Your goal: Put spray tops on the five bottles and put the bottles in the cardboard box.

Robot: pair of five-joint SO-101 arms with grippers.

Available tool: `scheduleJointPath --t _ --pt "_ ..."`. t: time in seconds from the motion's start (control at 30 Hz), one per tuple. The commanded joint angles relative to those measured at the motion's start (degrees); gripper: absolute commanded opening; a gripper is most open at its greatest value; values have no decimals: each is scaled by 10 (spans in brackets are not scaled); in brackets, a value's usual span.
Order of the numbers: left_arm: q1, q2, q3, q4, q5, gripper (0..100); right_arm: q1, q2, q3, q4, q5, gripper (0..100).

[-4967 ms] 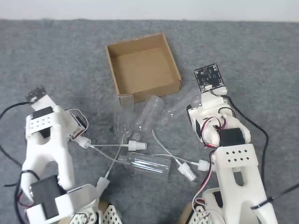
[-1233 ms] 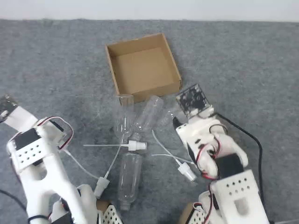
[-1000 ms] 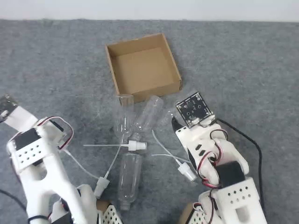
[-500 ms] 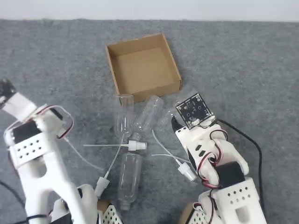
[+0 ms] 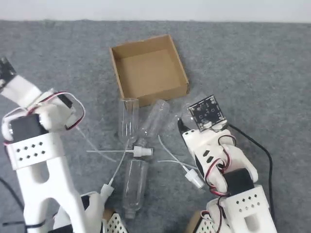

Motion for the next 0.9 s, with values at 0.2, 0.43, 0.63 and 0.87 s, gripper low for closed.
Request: scheduleJointPath --t 0.2,0.43,0.63,0.87 --pt "64 -29 -92 6 10 12 -3 -19 -8 -41 -60 28" --pt "65 -29 -151 7 18 12 -3 -19 23 -93 -60 28" --pt "78 -35 -151 29 54 12 -3 -19 39 -121 -60 28" --pt "98 -120 -96 8 75 12 -3 -19 39 -122 -60 28"
